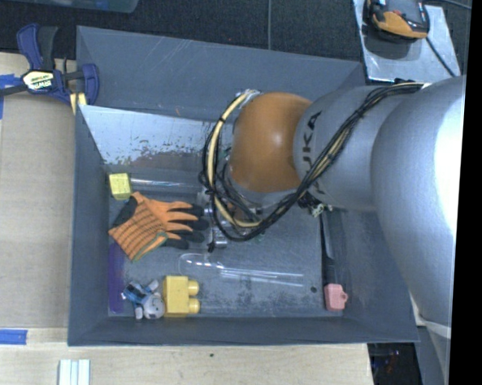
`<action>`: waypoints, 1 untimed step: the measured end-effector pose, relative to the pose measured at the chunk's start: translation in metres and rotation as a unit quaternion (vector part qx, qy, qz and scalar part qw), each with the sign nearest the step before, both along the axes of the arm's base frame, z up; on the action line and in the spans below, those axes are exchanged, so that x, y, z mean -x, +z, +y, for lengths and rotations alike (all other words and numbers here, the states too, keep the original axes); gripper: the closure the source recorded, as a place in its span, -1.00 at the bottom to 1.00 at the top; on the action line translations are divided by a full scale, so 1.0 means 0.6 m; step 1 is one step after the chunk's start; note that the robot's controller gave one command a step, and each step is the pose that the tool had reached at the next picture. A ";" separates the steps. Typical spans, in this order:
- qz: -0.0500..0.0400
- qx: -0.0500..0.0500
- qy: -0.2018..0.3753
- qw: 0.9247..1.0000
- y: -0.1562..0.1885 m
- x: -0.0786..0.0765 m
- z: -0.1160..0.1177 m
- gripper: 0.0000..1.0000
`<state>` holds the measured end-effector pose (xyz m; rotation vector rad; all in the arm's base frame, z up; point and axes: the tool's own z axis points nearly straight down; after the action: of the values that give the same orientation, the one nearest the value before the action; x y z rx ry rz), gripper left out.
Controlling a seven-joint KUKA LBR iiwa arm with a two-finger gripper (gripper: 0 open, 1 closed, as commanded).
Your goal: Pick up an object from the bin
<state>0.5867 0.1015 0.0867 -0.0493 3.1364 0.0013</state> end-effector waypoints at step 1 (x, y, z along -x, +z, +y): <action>-0.008 0.002 0.095 0.995 0.057 -0.021 0.080 -1.00</action>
Offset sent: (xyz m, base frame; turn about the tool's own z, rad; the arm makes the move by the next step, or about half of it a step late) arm 0.0142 0.1163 0.0133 0.1093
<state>0.5993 0.1495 0.1210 -0.3453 3.1022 -0.0053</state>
